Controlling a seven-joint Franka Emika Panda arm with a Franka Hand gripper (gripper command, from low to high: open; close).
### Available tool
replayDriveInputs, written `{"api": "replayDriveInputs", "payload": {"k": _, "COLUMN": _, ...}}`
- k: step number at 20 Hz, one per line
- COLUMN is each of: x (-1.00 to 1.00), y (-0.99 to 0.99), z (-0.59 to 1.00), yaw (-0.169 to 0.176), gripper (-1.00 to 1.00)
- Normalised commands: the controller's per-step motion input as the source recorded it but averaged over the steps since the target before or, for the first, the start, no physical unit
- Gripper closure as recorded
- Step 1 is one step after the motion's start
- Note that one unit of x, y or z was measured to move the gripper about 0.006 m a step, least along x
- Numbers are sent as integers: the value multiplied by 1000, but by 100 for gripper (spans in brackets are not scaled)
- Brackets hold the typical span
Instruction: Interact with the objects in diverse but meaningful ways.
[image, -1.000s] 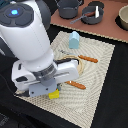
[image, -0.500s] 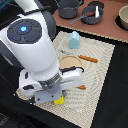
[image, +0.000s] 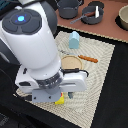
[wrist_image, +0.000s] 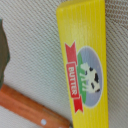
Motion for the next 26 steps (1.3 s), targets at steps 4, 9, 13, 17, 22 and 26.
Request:
{"api": "replayDriveInputs", "payload": {"k": 4, "x": 360, "y": 387, "z": 804, "yaw": 27, "gripper": -100}}
{"api": "replayDriveInputs", "payload": {"k": 9, "x": 201, "y": 631, "z": 426, "yaw": 111, "gripper": -100}}
{"api": "replayDriveInputs", "payload": {"k": 13, "x": -120, "y": 471, "z": 111, "yaw": 177, "gripper": -100}}
{"api": "replayDriveInputs", "payload": {"k": 17, "x": -216, "y": 419, "z": 9, "yaw": 171, "gripper": -100}}
{"api": "replayDriveInputs", "payload": {"k": 22, "x": -328, "y": 415, "z": -10, "yaw": 141, "gripper": -100}}
{"api": "replayDriveInputs", "payload": {"k": 26, "x": -371, "y": 351, "z": -41, "yaw": 106, "gripper": -100}}
